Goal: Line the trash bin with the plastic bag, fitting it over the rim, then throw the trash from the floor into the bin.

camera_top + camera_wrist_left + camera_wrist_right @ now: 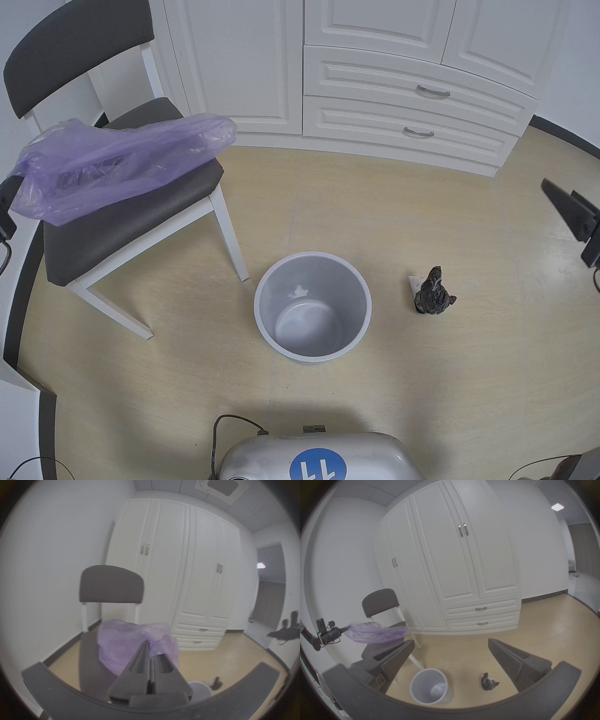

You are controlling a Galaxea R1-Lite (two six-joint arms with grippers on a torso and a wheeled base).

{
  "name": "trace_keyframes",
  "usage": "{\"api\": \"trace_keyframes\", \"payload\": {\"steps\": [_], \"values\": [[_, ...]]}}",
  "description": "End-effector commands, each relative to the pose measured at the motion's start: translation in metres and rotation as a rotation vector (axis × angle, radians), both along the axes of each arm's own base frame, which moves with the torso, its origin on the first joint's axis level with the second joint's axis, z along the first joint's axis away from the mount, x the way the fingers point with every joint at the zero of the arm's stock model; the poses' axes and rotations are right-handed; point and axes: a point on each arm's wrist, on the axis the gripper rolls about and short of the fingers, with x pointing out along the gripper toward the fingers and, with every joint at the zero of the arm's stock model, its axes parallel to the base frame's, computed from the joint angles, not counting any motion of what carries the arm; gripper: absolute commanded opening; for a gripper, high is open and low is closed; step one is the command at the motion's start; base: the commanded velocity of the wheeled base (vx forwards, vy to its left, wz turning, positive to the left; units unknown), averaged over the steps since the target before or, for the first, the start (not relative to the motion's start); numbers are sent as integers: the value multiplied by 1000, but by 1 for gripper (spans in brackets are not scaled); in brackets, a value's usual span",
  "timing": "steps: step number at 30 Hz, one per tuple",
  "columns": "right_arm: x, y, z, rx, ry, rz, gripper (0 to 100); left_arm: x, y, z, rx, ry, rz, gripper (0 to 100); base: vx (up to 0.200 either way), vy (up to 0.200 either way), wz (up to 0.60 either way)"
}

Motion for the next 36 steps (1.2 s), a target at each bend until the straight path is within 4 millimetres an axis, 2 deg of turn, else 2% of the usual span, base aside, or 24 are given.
{"api": "trace_keyframes", "payload": {"steps": [1,4,7,24,31,36], "values": [[14,56,-35,-66,150,76,100,-92,-33,26,5,-132,-300,0,0,0,0],[20,66,-47,-60,156,75,100,-107,-33,27,2,-135,-339,0,0,0,0],[23,75,-50,-56,145,87,100,-109,-32,25,3,-135,-341,0,0,0,0],[33,107,-92,-145,280,149,100,-105,-39,10,1,-66,-488,0,0,0,0],[36,113,-104,-142,331,157,100,-97,-48,-6,15,90,-607,0,0,0,0],[36,119,-115,-159,375,168,100,-98,-53,-12,24,131,-704,0,0,0,0]]}}
